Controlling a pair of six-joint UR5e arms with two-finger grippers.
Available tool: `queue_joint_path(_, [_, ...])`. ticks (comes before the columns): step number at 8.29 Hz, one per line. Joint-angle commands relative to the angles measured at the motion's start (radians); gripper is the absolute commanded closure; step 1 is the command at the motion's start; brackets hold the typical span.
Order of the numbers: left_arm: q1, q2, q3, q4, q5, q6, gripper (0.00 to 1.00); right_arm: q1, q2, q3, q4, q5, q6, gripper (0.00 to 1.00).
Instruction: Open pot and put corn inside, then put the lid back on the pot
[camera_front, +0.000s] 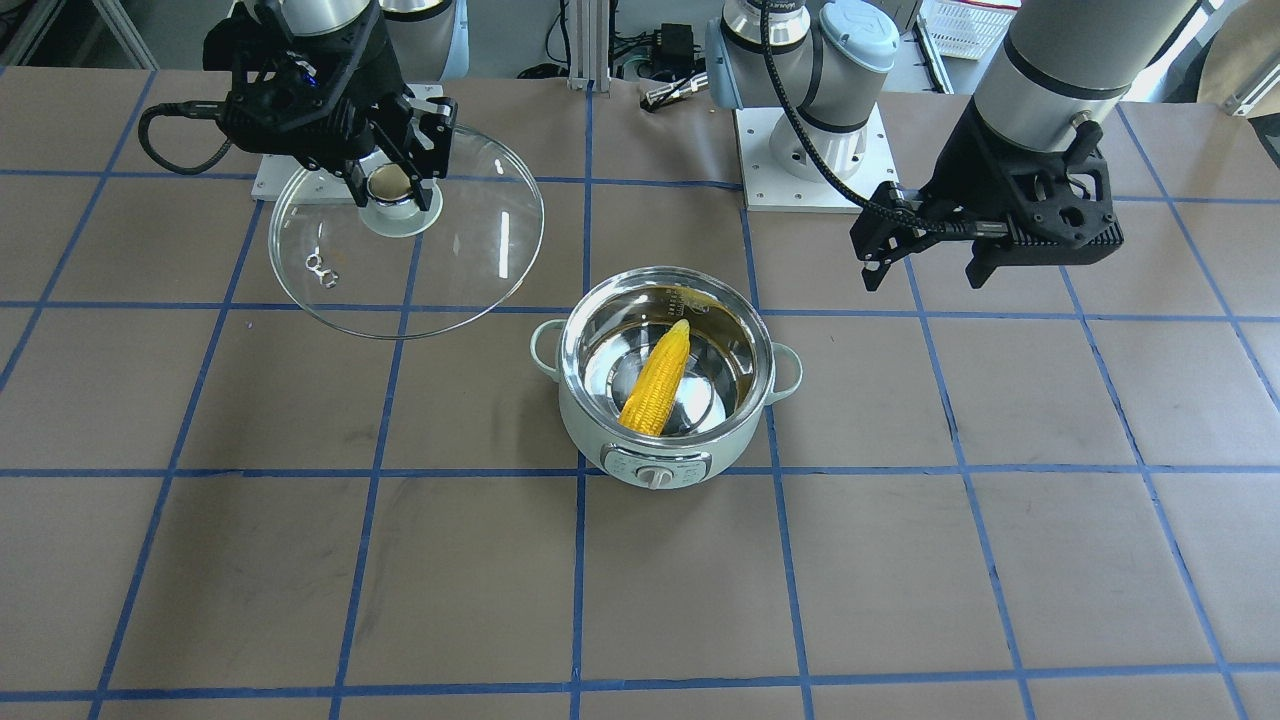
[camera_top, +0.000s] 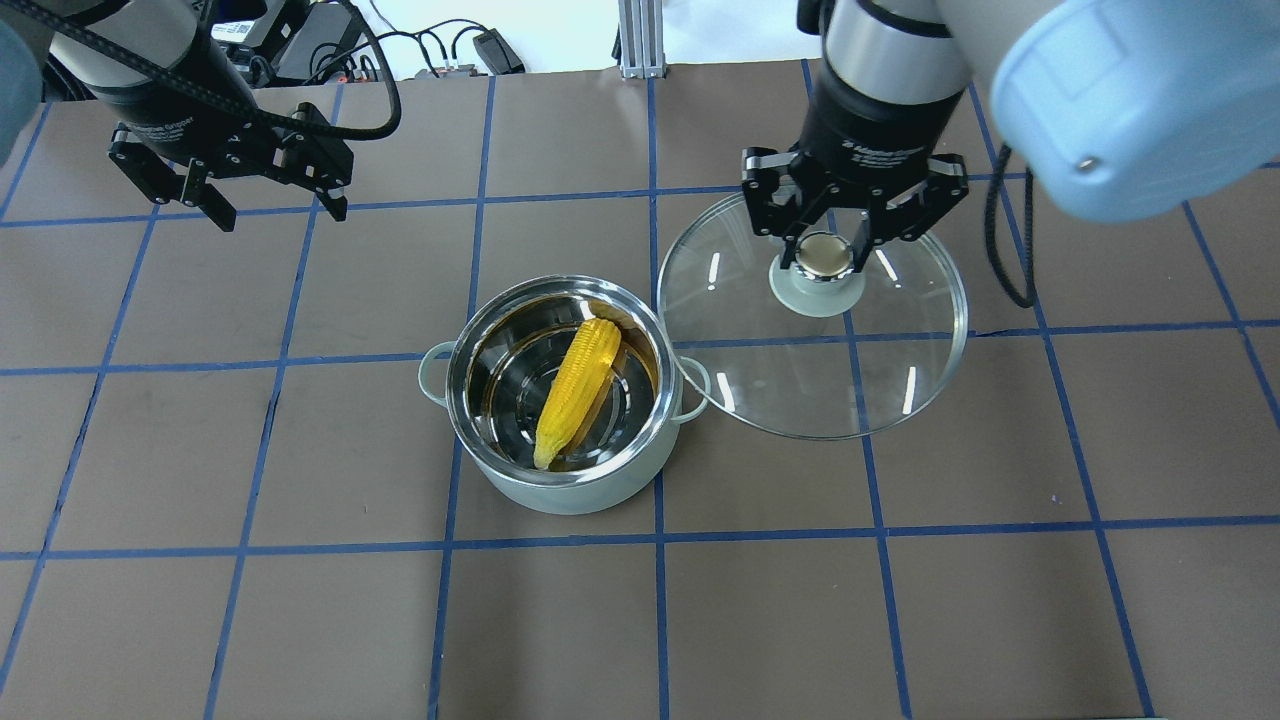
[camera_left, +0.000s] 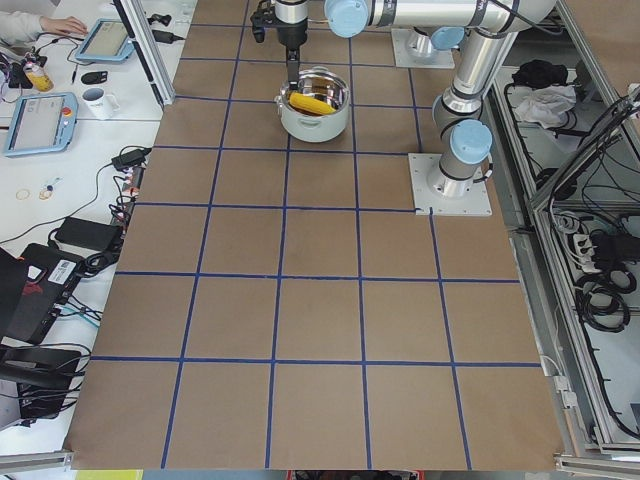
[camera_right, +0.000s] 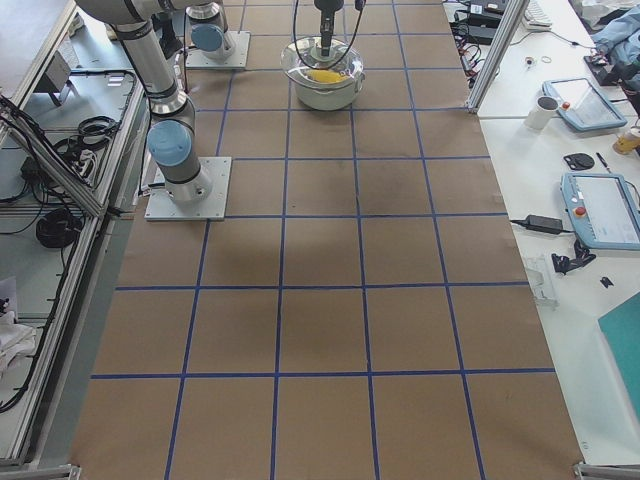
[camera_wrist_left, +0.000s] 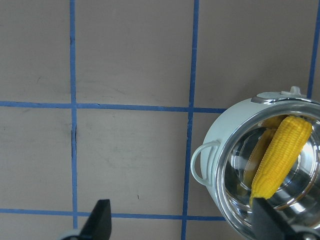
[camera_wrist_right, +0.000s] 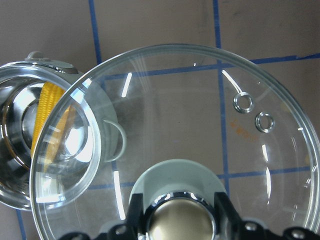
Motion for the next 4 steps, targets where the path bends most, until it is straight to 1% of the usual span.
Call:
queue_joint_path(1, [0.000, -0.001, -0.001, 0.001, -0.001, -0.001, 0.00, 0.193, 0.110, -0.005, -0.165, -0.008, 0.209, 0.85])
queue_joint_path(2, [0.000, -0.001, -0.001, 0.001, -0.003, -0.001, 0.00, 0.258, 0.164, -0.013, -0.199, -0.013, 0.272, 0.86])
queue_joint_path(3, [0.000, -0.001, -0.001, 0.001, -0.003, 0.001, 0.00, 0.298, 0.196, -0.028, -0.225, -0.013, 0.320, 0.86])
queue_joint_path(4, [0.000, -0.004, 0.001, 0.006, -0.005, 0.001, 0.00, 0.310, 0.236, -0.037, -0.263, -0.010, 0.345, 0.86])
